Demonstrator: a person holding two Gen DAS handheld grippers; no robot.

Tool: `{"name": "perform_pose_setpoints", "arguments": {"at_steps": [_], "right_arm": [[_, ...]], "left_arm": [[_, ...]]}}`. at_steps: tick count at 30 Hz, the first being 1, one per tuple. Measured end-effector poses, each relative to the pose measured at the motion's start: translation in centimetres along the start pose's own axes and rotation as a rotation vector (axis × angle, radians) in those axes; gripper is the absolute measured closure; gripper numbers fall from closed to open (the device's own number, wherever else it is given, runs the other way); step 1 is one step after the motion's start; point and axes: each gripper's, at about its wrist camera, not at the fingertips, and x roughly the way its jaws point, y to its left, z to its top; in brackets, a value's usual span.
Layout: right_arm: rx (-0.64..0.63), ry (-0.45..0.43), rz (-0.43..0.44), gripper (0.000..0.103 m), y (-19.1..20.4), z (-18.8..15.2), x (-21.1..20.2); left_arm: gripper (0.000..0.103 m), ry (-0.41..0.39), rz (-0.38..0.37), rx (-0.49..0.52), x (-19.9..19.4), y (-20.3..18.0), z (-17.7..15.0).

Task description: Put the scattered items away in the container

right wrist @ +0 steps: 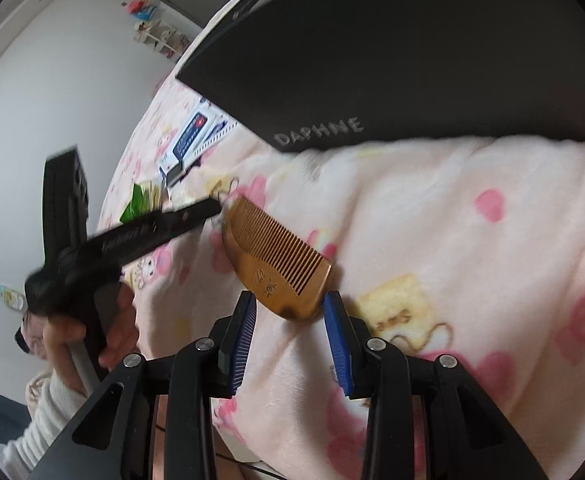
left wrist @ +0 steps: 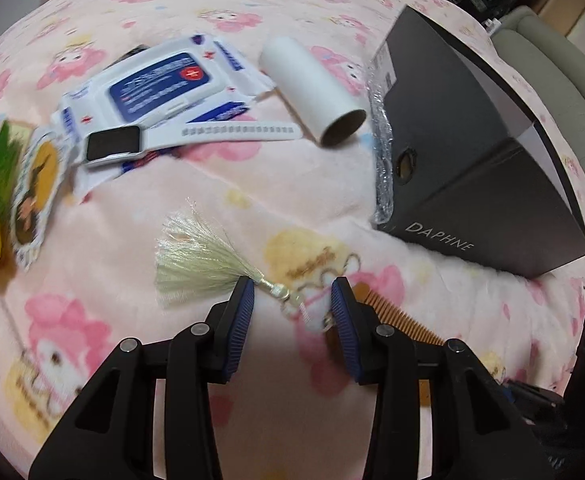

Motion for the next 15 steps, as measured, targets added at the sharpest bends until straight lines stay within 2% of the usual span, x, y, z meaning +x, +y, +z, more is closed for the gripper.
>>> {"name": "perform_pose_setpoints", "arguments": {"at_steps": [4,6,9,15], "right_arm": [[0.018,-0.066,0.083,0.071,-0.5,0.1,-0.5],[0.034,-0.104,0.125,0.072,-0.9,0.4,-1.2],[0.023,-0.118,0.086,0.071,-1.1,0.8,-1.5],[0.055,-0.146,0.018,0.071,-2.0,1.1,-2.0]], "left_arm": [[0.063,0.022,0.035,0.020,0.6,-1.0,-0.3],[0.064,0.029,0.025,0.016,0.4,-1.2,-0.6],[0.068,0.036,-0.001,0.007,-0.1,-1.5,-0.9],[0.068,0.050,-0.054,-0.011,-1.1,-2.1,-1.5]]}}
